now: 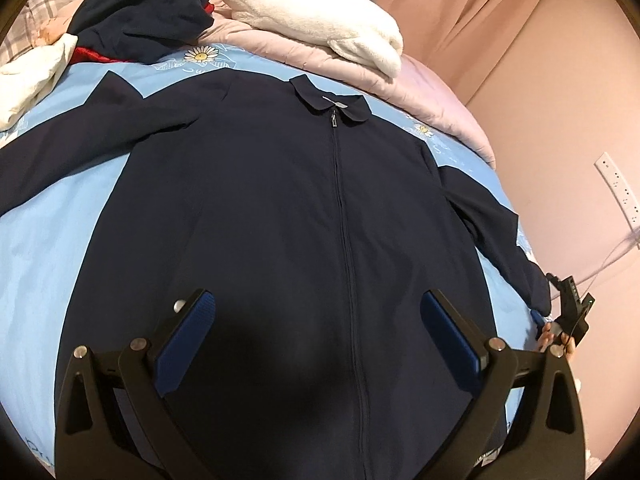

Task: Fold large clothes
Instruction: 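Grasp a navy sleeve cuff with the right gripper and fold it across the body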

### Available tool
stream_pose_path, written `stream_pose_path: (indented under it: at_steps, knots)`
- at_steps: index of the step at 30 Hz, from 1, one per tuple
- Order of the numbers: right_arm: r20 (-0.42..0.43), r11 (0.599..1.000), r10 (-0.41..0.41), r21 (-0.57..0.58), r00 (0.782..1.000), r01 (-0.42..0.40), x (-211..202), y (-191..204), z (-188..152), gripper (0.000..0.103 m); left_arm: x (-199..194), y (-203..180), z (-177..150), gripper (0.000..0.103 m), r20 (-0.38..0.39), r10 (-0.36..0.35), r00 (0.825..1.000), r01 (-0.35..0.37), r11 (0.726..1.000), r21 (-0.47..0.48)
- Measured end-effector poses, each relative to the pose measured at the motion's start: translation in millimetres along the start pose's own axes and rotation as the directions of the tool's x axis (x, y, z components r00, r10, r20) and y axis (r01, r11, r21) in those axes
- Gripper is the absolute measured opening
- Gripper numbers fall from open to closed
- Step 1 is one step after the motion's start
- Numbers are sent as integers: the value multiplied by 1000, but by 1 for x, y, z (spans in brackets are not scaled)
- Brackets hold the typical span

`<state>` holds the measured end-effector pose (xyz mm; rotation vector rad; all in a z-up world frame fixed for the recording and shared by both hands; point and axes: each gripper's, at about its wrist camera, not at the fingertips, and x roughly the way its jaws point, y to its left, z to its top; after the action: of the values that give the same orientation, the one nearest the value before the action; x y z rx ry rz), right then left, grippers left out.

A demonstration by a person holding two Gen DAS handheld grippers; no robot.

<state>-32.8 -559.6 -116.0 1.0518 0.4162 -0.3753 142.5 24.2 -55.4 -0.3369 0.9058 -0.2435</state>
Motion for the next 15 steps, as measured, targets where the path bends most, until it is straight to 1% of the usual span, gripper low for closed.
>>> stream_pose_path:
  at_steps: [1, 2, 3, 4, 6, 7, 8, 10, 12, 13, 14, 15]
  knots:
    - [34, 1000, -17, 10, 999, 16, 0, 2, 2, 97, 3, -1, 2, 103, -4, 4, 1000, -4, 1000, 2]
    - [50, 1000, -27, 9, 998, 27, 2, 1, 6, 87, 7, -2, 3, 103, -7, 8, 1000, -8, 1000, 4]
    - [57, 998, -57, 5, 997, 57, 5, 1, 11, 72, 10, -3, 5, 103, -12, 14, 1000, -14, 1000, 7]
    - [54, 996, -87, -1, 995, 87, 6, -1, 15, 64, 13, -3, 7, 103, -15, 22, 1000, -22, 1000, 9]
    - [45, 990, -140, -28, 989, 141, 8, -5, 17, 30, 16, -3, 10, 103, -18, 34, 999, -34, 999, 10]
    - [40, 987, -152, -41, 987, 154, 6, -4, 17, 21, 18, -3, 11, 103, -17, 38, 999, -38, 999, 11]
    - [40, 987, -154, -47, 987, 155, 0, -1, 18, 9, 18, -2, 12, 103, -16, 44, 999, -44, 999, 11]
    - [72, 984, -160, -68, 984, 165, -17, 16, 18, 5, 19, 3, 13, 103, -20, 50, 999, -50, 999, 10]
    - [144, 974, -153, -147, 978, 174, -42, 51, 21, 5, 19, 7, 14, 103, -22, 49, 999, -48, 999, 5]
    - [201, 955, -154, -222, 967, 198, -61, 85, 18, 5, 18, 12, 13, 103, -24, 50, 998, -50, 999, 0]
    - [232, 939, -139, -278, 963, 203, -72, 105, 17, 5, 17, 14, 14, 103, -24, 49, 998, -49, 999, -3]
    - [258, 915, -118, -348, 959, 206, -80, 134, 16, 5, 16, 19, 14, 103, -21, 49, 999, -49, 999, -8]
